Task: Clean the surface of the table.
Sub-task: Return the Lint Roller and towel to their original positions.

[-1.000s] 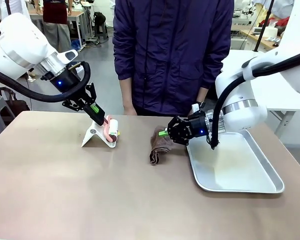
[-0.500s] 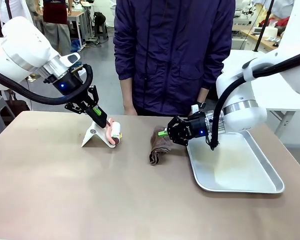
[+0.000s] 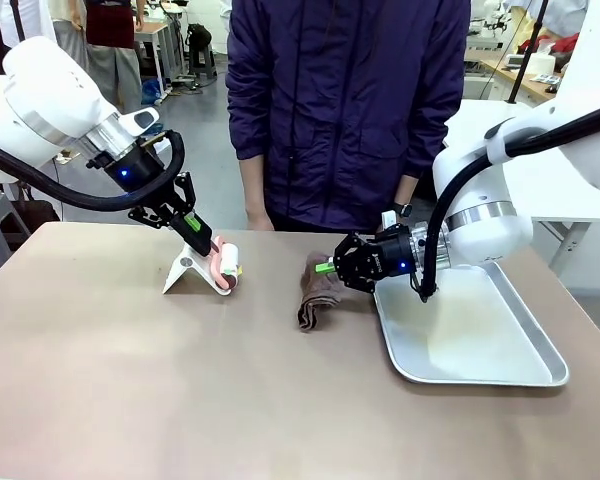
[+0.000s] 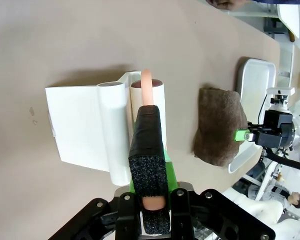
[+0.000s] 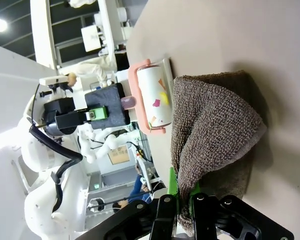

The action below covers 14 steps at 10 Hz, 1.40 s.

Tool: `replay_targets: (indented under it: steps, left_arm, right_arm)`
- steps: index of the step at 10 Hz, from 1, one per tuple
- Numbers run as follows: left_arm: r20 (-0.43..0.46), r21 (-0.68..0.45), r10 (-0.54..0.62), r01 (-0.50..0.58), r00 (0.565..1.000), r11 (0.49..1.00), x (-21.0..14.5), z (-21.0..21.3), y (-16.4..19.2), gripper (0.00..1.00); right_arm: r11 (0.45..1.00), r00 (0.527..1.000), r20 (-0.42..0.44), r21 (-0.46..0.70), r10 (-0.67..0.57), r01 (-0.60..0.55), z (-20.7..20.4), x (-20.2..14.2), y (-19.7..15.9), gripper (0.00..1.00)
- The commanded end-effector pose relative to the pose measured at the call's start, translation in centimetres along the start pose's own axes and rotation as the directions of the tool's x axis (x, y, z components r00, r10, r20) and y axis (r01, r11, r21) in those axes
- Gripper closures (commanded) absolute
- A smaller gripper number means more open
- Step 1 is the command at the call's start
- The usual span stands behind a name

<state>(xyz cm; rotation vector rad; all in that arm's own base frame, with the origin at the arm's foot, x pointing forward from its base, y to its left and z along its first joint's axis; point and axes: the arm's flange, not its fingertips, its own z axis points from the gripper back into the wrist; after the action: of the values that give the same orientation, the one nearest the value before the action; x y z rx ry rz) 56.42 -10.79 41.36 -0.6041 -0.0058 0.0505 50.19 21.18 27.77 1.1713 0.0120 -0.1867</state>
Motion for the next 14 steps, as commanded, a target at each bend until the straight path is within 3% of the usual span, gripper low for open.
replay_targets:
  steps: [1, 6, 7, 8, 9, 10, 11, 12, 14]
  left_arm:
    - [0.014, 0.020, 0.019, -0.019, 1.000, 1.000, -0.6, 0.0, -0.1, 0.78]
    - [0.000, 0.068, 0.016, -0.016, 1.000, 0.998, -0.6, -0.7, 0.0, 0.78]
    - [-0.007, 0.075, 0.028, -0.027, 1.000, 0.997, -0.6, -0.7, 0.1, 0.71]
    - [-0.011, 0.071, 0.020, -0.020, 1.000, 0.997, -0.6, -0.6, 0.1, 0.21]
    - [-0.009, 0.077, 0.026, -0.025, 1.000, 0.997, -0.6, -0.5, 0.2, 0.15]
    - [-0.002, 0.081, 0.040, -0.040, 0.999, 0.996, -0.5, -0.4, 0.4, 0.00]
    - [0.002, 0.077, 0.045, -0.045, 0.999, 0.996, -0.5, -0.3, 0.6, 0.00]
    - [0.016, 0.074, 0.061, -0.062, 0.998, 0.995, -0.6, 0.1, 1.0, 0.00]
    - [0.036, 0.058, 0.083, -0.085, 0.996, 0.995, -0.8, 1.0, 1.8, 0.00]
  right_arm:
    - [0.999, 1.000, 0.031, 0.036, 0.002, -0.003, 0.4, 0.4, 0.2, 0.91]
    - [0.998, 1.000, -0.006, -0.057, 0.007, -0.007, 0.6, 0.8, 0.9, 0.91]
    - [0.997, 0.999, -0.029, -0.077, 0.020, -0.022, 0.3, 0.8, 1.1, 0.91]
    - [0.996, 0.998, -0.047, -0.083, 0.031, -0.034, 0.0, 0.8, 1.3, 0.36]
    - [0.996, 0.998, -0.048, -0.083, 0.029, -0.033, 0.0, 0.8, 1.2, 0.36]
    - [0.997, 0.998, -0.056, -0.077, 0.022, -0.026, -0.1, 0.9, 1.1, 0.00]
    - [0.997, 0.998, -0.055, -0.077, 0.017, -0.021, -0.1, 0.9, 1.0, 0.34]
    - [0.997, 0.998, -0.056, -0.075, 0.016, -0.020, 0.0, 0.9, 1.0, 0.00]
    - [0.996, 0.997, -0.066, -0.078, 0.025, -0.030, 0.3, 0.8, 1.3, 0.00]
